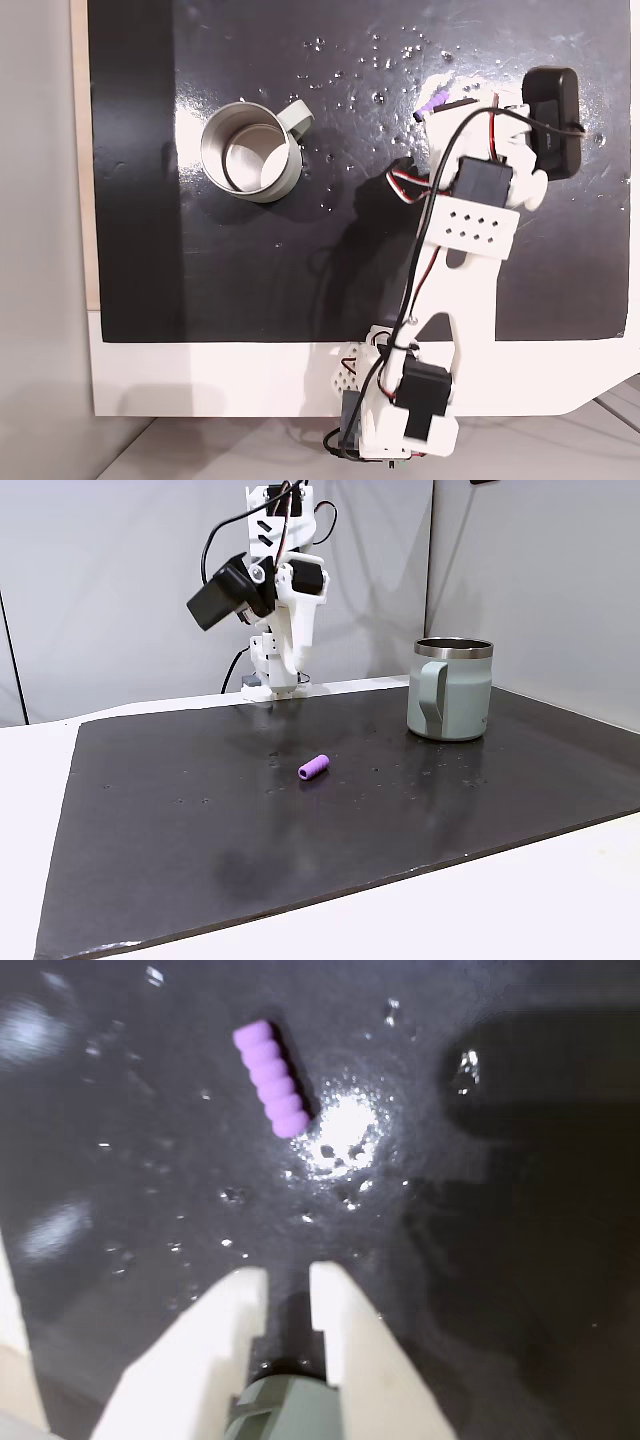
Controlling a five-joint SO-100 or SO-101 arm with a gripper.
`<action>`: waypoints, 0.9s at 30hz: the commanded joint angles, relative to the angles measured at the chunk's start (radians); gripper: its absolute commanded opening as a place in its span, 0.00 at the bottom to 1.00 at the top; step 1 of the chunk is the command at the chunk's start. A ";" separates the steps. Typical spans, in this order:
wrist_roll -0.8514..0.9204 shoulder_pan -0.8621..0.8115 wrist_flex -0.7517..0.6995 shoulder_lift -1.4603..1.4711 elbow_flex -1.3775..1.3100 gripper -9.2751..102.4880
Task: Grasp a pengrip and put it in the cup.
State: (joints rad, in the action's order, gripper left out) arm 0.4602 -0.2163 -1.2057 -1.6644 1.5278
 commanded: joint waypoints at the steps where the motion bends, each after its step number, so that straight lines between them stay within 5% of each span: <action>1: -0.015 0.037 -0.075 0.153 -0.201 0.11; 15: 0.074 0.155 -0.124 0.434 -0.364 0.15; 27: 0.255 0.034 -0.173 0.532 -0.505 0.26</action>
State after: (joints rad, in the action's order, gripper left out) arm 0.6750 -0.1457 -1.3530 -1.1336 1.1229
